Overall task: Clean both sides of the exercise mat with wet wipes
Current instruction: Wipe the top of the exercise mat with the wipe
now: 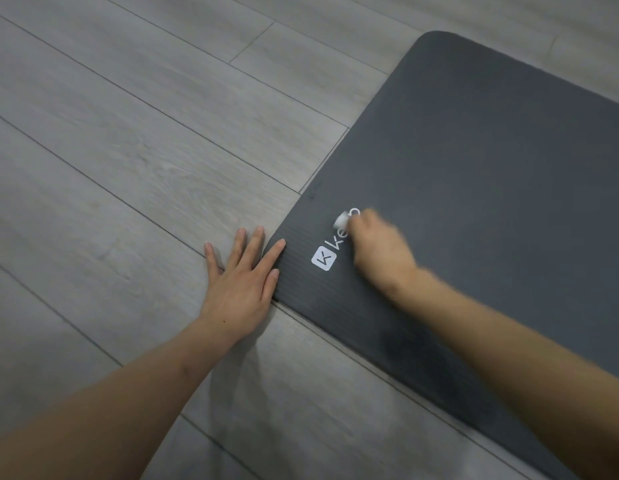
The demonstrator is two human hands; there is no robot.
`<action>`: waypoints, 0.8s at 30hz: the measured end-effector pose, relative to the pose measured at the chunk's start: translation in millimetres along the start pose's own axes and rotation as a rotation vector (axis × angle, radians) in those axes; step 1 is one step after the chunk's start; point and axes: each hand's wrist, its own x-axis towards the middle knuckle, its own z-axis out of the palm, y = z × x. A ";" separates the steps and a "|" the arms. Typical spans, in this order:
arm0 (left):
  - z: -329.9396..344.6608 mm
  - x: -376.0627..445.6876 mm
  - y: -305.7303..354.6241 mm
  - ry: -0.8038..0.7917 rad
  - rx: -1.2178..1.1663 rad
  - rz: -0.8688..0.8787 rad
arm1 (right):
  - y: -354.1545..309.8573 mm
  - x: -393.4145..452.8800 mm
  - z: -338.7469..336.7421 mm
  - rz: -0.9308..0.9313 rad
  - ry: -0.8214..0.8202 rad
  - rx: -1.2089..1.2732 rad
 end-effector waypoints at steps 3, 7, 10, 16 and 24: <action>-1.1 1.4 -4.6 -0.006 0.005 -0.005 | -59.8 -69.5 14.4 -0.372 -0.159 0.074; -4.6 -0.5 -10.4 -0.018 0.012 -0.021 | -29.4 -32.4 3.5 -0.409 -0.119 0.010; -6.8 -3.1 -10.7 -0.018 0.003 -0.054 | 28.0 38.7 -10.9 0.050 0.040 -0.014; -9.7 -4.7 -12.0 -0.033 -0.023 -0.057 | -40.1 -40.0 13.0 -0.208 -0.091 0.036; -8.0 -5.0 -13.6 -0.044 -0.032 -0.056 | 4.5 44.5 0.0 -0.108 -0.009 -0.042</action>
